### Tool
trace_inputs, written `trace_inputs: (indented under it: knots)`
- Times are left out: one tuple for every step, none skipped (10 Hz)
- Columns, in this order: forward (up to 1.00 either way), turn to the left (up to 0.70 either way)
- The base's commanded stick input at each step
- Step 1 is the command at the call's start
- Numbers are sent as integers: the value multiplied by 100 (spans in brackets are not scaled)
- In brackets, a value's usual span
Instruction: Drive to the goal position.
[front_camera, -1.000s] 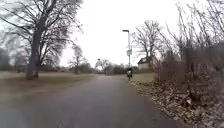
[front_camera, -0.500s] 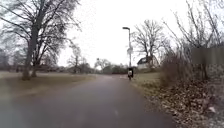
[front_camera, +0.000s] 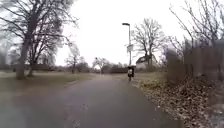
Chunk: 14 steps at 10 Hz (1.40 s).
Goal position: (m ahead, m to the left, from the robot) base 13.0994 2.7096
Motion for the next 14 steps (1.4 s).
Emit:
trace_inputs:
  knots:
    - [100, 0]
    - [100, 0]
    - [100, 0]
    - [100, 0]
    - [100, 0]
    - [100, 0]
    - [100, 0]
    - [100, 0]
    - [100, 0]
    - [100, 0]
    - [100, 0]
    - [100, 0]
    - [100, 0]
    - [100, 0]
